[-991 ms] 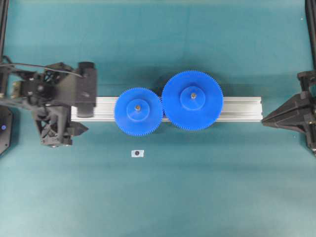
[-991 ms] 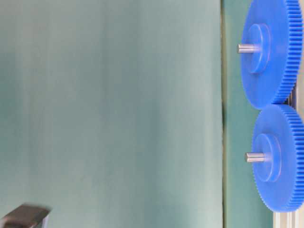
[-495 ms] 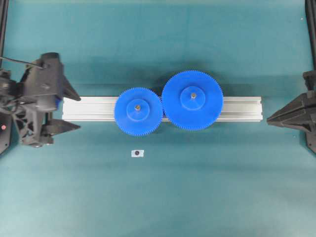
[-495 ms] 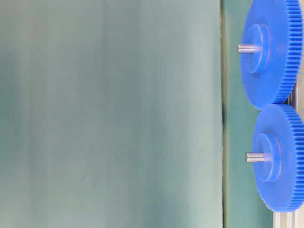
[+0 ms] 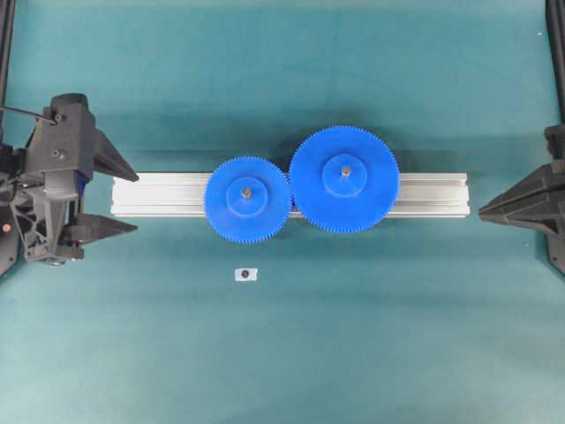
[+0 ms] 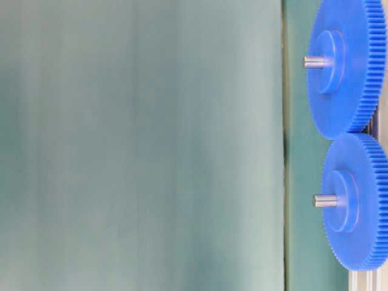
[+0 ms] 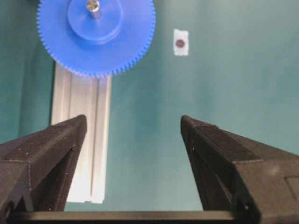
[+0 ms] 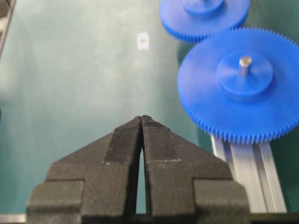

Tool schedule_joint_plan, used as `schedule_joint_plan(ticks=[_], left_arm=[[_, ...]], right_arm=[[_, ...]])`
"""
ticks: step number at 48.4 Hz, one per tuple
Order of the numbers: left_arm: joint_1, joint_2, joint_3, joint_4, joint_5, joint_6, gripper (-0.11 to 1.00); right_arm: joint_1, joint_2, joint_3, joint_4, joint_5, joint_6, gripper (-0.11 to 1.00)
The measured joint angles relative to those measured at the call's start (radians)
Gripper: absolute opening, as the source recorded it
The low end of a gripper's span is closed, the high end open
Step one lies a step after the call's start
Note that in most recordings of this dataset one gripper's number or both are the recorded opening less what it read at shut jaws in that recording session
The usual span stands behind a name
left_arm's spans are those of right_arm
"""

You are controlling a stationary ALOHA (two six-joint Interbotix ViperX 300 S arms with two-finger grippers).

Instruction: Insert the small gear onto the shaft.

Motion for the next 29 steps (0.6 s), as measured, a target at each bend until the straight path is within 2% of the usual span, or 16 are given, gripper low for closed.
schedule_joint_plan(ticks=[29], left_arm=[[-0.002,-0.015,0.018,0.000,-0.029,-0.005,0.81]], right_arm=[[-0.026,-0.026,0.012,0.000,-0.008,0.000,0.06]])
